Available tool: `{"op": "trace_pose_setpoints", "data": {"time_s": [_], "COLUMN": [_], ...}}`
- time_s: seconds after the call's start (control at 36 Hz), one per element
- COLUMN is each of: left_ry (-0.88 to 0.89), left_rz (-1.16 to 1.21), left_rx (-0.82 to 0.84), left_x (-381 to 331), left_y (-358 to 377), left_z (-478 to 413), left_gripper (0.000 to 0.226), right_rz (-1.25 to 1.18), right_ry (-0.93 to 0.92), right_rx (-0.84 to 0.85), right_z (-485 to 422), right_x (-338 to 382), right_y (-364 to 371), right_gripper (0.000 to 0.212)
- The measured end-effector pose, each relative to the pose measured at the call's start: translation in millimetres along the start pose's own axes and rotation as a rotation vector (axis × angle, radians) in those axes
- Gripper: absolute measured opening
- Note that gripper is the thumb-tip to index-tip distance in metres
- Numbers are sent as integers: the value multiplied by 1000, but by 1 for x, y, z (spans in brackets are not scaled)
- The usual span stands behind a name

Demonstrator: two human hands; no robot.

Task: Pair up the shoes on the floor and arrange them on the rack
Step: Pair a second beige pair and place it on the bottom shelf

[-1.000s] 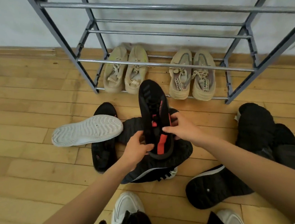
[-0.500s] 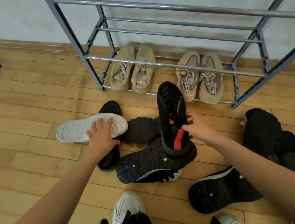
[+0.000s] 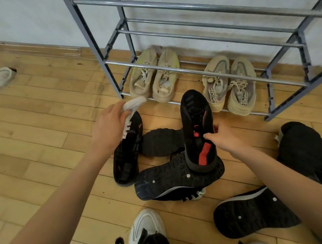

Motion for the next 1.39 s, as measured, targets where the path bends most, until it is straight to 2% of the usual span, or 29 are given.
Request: {"op": "trace_pose_setpoints", "data": {"time_s": [0.08, 0.17, 0.22, 0.28, 0.33, 0.39, 0.5, 0.64, 0.81, 0.86, 0.94, 1.03, 1.11, 1.22, 1.33, 1.39], "left_ry": [60, 119, 149, 154, 110, 45, -149, -392, -455, -486, -488, -416, -368, -280, -170, -119], "left_rz": [59, 129, 188, 295, 443, 609, 905, 1021, 1146, 1119, 865, 666, 581, 587, 577, 586], "left_rx": [56, 137, 221, 305, 347, 372, 481, 597, 709, 720, 743, 826, 931, 1018, 985, 984], "left_x": [-25, -54, -74, -90, -98, -100, -96, -88, -105, -109, -107, -109, -113, -129, -135, -135], "left_y": [-7, -11, -10, -6, -3, 2, 22, 59, 80, 86, 100, 113, 126, 131, 127, 125], "left_z": [-12, -22, -27, -31, -35, -37, -33, -14, 15, 23, 38, 55, 74, 93, 96, 98], "left_gripper": [32, 34, 34, 33, 31, 26, 16, 33, 30, 32, 40, 60, 76, 64, 46, 43], "right_rz": [179, 219, 136, -69, -252, -314, -482, -511, -493, -504, -522, -523, -461, -338, -176, -69], "right_ry": [-96, -277, -323, -246, -140, -99, -70, -68, -38, -26, -13, 9, 44, 103, 200, 173], "right_rx": [-86, -132, -50, 104, 260, 338, 308, 314, 238, 184, 79, -23, -100, -176, -219, -202], "right_z": [1, 11, 13, 17, 21, 25, 24, 24, 25, 25, 24, 22, 18, 12, 7, 3], "right_x": [15, 42, 54, 59, 60, 59, 54, 46, 29, 20, 7, -11, -34, -66, -97, -98], "right_y": [-4, -2, 8, 22, 37, 46, 38, 23, 3, -10, -39, -70, -93, -109, -107, -102], "right_gripper": [51, 50, 44, 44, 49, 48, 38, 13, 15, 17, 20, 24, 25, 22, 25, 28]}}
Point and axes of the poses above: each hand's wrist, its own z-axis away from the middle knuckle, its own y-axis out of the palm, x = y × z, the point moved 9 cm from there along -z, towards the middle knuckle, and after that the axes turned 12 degrees about -z, right-handed, at the moved point
